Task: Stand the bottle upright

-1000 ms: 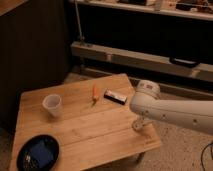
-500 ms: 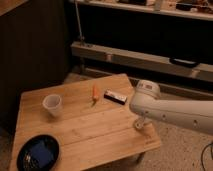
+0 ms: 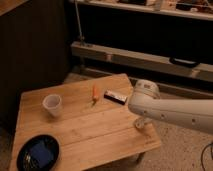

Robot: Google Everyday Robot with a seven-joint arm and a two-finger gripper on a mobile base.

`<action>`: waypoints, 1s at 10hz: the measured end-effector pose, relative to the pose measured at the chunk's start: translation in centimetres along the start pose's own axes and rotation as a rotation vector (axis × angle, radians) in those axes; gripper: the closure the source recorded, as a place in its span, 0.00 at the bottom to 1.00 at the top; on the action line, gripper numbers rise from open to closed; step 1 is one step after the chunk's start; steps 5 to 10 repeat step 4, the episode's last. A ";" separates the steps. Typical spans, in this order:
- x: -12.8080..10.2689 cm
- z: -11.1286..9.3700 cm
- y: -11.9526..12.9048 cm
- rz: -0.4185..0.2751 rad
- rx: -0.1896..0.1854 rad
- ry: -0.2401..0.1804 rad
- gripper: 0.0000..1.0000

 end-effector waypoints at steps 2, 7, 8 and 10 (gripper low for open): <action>-0.1 -0.1 -0.1 -0.008 -0.001 -0.011 0.62; -0.1 -0.1 -0.3 -0.009 0.000 -0.021 0.43; -0.1 -0.1 -0.3 -0.009 0.000 -0.021 0.43; -0.1 -0.1 -0.3 -0.009 0.000 -0.021 0.43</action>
